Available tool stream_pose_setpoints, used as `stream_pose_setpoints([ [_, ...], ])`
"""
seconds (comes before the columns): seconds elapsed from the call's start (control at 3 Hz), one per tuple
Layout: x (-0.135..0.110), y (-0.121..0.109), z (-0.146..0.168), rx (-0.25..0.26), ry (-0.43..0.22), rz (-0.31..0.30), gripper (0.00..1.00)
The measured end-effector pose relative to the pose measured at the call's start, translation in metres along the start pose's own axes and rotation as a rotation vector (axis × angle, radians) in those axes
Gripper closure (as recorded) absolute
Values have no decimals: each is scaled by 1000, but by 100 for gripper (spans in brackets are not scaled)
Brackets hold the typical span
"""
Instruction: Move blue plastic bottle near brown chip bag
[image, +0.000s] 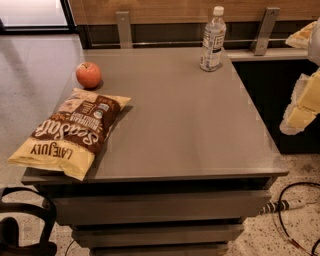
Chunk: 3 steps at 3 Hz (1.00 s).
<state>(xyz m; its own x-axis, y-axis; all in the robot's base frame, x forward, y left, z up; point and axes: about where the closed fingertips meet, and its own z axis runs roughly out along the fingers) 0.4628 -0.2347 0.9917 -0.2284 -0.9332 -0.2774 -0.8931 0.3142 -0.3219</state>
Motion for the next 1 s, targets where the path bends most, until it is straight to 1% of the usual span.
stream_pose_setpoints([
  [0.33,16,-34,10,64,-88,72,0],
  [0.67,24,-70,27,148,-231,149,0],
  [1.0,26,-110,49,238,-416,215,0],
])
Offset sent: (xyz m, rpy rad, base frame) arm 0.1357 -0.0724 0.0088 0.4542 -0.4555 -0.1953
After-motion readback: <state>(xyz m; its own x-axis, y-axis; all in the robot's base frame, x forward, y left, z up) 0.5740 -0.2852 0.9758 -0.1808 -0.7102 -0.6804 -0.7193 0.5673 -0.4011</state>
